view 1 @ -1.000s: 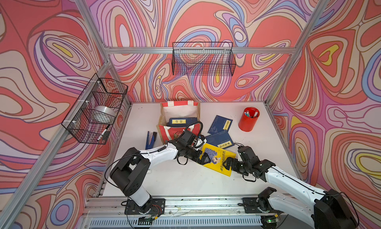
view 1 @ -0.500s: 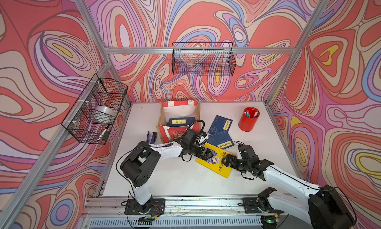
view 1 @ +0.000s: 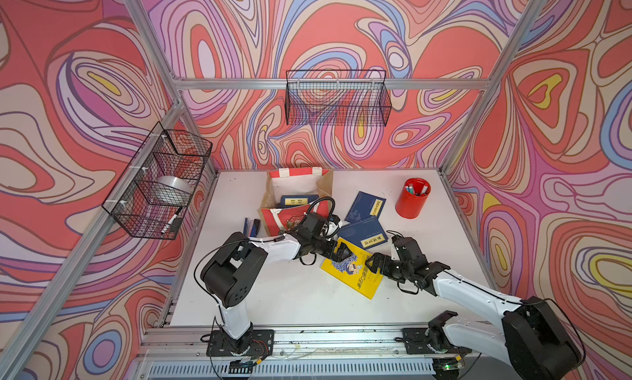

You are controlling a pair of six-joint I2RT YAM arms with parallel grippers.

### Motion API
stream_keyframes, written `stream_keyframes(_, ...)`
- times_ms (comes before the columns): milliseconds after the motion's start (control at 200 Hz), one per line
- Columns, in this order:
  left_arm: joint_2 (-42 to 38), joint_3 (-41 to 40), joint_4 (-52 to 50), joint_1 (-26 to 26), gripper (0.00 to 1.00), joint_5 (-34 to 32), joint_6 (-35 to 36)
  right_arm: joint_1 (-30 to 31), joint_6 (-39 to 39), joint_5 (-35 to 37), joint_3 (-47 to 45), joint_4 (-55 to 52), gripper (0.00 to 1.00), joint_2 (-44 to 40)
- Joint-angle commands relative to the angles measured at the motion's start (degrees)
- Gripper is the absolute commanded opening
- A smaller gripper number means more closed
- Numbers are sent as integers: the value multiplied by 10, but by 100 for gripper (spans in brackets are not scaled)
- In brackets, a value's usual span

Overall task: Put the books into the canvas bag
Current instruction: Pick up the book from the center of the board.

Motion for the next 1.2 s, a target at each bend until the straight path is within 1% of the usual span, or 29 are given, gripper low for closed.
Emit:
stream_keyframes(0, 36, 1, 0, 15, 100, 59, -19, -3, -3, -23, -9, -11, 96, 24)
stream_keyframes(90, 49, -1, 23, 15, 100, 109, -36, -2, -5, -33, -9, 2, 95, 32)
stream_keyframes(125, 50, -10, 36, 15, 100, 113, -43, -3, -3, -33, -7, 4, 95, 35)
stream_keyframes(195, 49, -24, 51, 15, 96, 120, -47, -3, -4, -34, -6, 10, 95, 44)
stream_keyframes(275, 50, -27, 44, 15, 85, 122, -42, -3, -3, -37, -6, 20, 95, 58)
stream_keyframes(321, 50, -27, 38, 15, 81, 121, -39, -3, -4, -39, -4, 23, 95, 66)
stream_keyframes(411, 48, -26, 26, 15, 69, 121, -36, -3, -4, -42, 0, 29, 95, 78)
stream_keyframes(486, 40, -25, 17, 15, 61, 119, -37, -2, -3, -41, 1, 32, 95, 79)
stream_keyframes(591, 24, -24, -4, 15, 42, 108, -32, -2, -2, -41, 0, 32, 94, 76)
stream_keyframes(656, 15, -22, -21, 15, 25, 100, -25, -3, -2, -39, 0, 31, 95, 74)
stream_keyframes(716, 4, -18, -41, 15, 4, 94, -21, -3, -3, -39, 1, 29, 95, 71)
stream_keyframes(741, -3, -17, -49, 15, 0, 94, -18, -2, -3, -39, 0, 28, 95, 70)
stream_keyframes(866, -52, -10, -94, 15, 0, 86, -8, -3, -6, -32, -1, 20, 95, 49)
stream_keyframes(962, -97, 11, -153, 15, 0, 79, 9, -3, -14, -27, 3, 7, 95, 18)
stream_keyframes(1047, -138, 44, -208, 15, 0, 77, 21, -5, -22, -12, 13, -14, 96, -27)
stream_keyframes(1197, -202, 137, -358, 15, 0, 53, 50, -18, -49, 29, 55, -88, 98, -126)
